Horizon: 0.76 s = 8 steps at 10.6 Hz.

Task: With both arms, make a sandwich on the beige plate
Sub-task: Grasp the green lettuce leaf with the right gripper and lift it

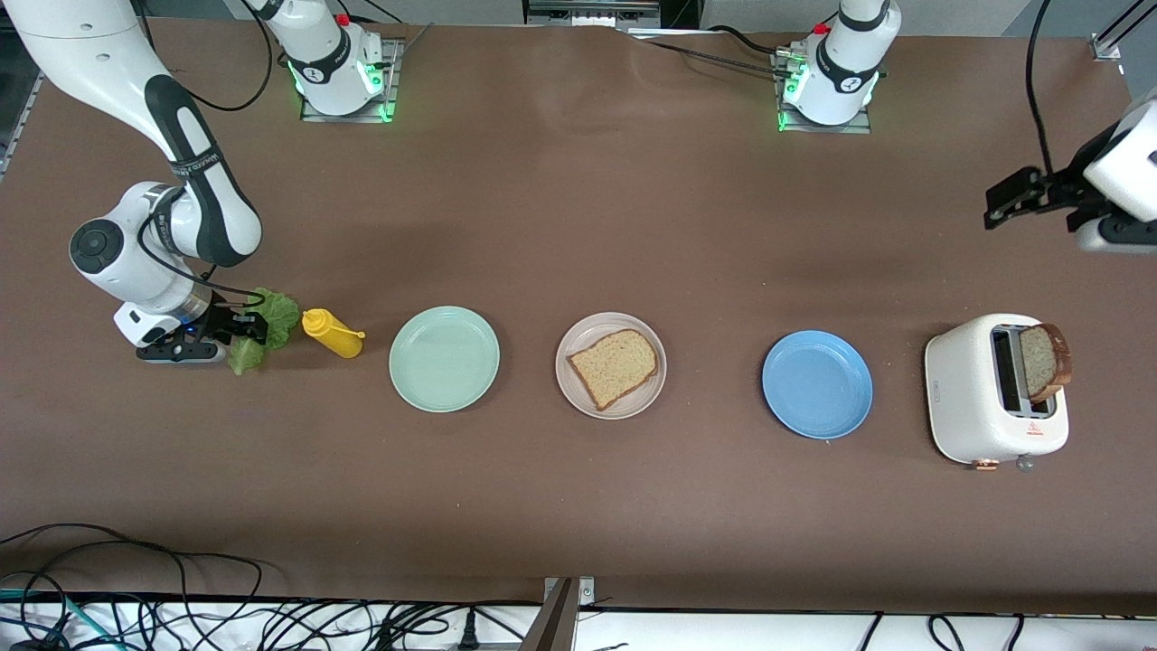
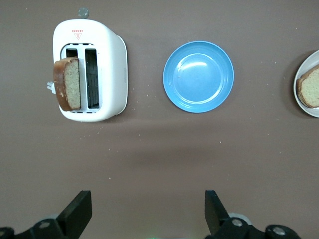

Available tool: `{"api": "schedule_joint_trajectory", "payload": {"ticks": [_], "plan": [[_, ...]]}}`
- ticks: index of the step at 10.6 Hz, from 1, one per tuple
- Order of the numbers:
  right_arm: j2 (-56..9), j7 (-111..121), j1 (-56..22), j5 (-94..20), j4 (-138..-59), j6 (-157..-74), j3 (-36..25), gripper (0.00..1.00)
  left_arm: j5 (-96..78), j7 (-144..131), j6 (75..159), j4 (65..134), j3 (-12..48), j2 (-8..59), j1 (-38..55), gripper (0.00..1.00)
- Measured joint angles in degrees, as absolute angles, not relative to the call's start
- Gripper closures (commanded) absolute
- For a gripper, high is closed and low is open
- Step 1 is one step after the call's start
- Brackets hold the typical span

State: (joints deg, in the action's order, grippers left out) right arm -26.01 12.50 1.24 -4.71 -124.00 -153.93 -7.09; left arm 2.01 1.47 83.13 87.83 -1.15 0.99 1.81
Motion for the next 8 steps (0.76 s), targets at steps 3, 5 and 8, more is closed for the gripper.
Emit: {"api": "schedule_joint_trajectory", "payload": {"ticks": [3, 5, 8], "plan": [[-26.01, 11.08, 1.23, -4.72, -123.92, -153.93, -6.99, 1.00, 1.56, 1.48, 81.23, 87.20, -0.72, 1.11, 1.83, 0.00], [-25.95, 11.06, 1.22, -4.72, -123.53, -153.92, -6.94, 1.00, 1.55, 1.48, 83.09, 88.10, -0.47, 1.64, 1.83, 0.00], [-25.55, 11.06, 1.08, -4.72, -119.61, -147.58, -6.50, 1.00, 1.55, 1.48, 84.16, 88.12, -0.10, 2.37, 1.61, 0.00]]}}
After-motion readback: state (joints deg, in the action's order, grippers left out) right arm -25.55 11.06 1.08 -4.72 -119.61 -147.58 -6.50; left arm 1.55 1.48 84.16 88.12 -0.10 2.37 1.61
